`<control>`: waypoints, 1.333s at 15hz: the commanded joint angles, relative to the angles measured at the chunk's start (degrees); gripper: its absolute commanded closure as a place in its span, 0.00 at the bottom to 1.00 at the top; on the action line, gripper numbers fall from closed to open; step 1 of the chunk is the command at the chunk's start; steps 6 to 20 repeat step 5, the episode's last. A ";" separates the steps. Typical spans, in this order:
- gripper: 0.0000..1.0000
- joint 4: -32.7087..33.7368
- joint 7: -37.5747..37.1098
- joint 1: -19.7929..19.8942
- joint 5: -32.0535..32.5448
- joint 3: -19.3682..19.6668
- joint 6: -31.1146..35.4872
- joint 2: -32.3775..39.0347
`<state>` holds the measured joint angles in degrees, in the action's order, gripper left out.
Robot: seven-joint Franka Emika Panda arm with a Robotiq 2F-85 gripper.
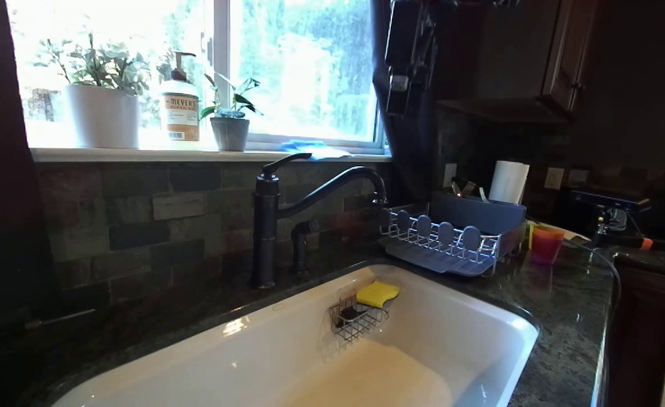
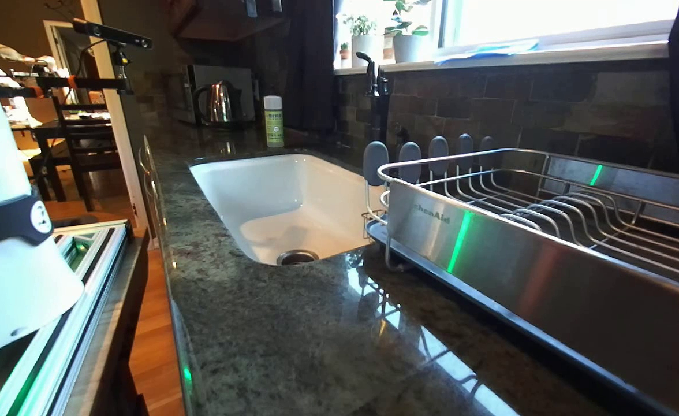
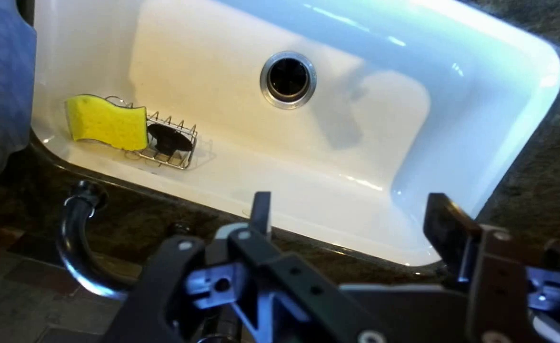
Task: Push the faucet to the right
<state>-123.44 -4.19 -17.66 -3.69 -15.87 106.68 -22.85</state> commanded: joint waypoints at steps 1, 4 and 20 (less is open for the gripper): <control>0.00 0.11 1.58 0.61 -0.20 0.10 -0.90 -0.96; 0.00 0.18 2.02 0.86 -0.17 0.40 -1.13 -1.57; 0.00 0.17 2.01 0.84 -0.16 0.29 -1.12 -1.35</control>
